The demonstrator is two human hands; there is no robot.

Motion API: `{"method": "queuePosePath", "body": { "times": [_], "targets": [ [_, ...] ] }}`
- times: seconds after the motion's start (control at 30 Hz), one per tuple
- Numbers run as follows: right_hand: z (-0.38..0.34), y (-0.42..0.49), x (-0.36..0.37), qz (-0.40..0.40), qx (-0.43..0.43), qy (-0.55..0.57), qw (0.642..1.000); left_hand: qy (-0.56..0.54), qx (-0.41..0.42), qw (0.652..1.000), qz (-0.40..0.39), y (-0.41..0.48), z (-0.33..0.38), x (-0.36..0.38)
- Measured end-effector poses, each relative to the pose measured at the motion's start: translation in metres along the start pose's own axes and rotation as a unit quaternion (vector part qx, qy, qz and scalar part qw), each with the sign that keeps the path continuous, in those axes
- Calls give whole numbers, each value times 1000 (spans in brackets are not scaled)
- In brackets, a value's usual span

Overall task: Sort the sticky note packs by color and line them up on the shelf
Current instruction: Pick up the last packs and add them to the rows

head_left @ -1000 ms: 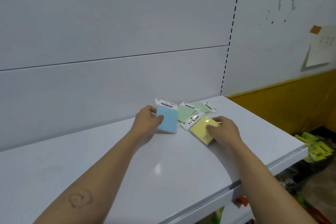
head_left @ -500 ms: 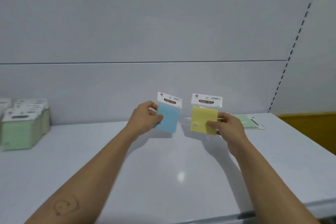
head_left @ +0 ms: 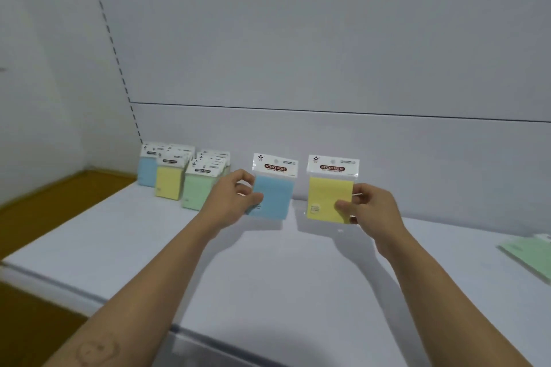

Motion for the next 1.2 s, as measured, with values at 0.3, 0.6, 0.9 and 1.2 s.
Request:
{"method": "queuePosePath", "body": {
  "times": [0.3, 0.6, 0.9, 1.2],
  "targets": [
    [-24, 23, 95, -42, -23, -13, 999, -4, -20, 997, 69, -6, -50, -97],
    [-41, 50, 213, -32, -17, -48, 998, -32, -22, 997, 60, 27, -115, -201],
    [-45, 72, 332, -8, -13, -96, 995, -60, -45, 995, 71, 72, -198, -305],
    [-40, 84, 409, 26, -14, -195, 980, -20, -82, 994, 70, 118, -241, -326]
  ]
}}
Point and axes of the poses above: each hand's wrist, its own y-axis towards the middle knuckle, its own x-axis out of the palm, z = x × y, the point moved 8 cm from there along y, towards the middle knuckle, and after that the axes turned 6 degrees about -z, right-handed, at the moved point
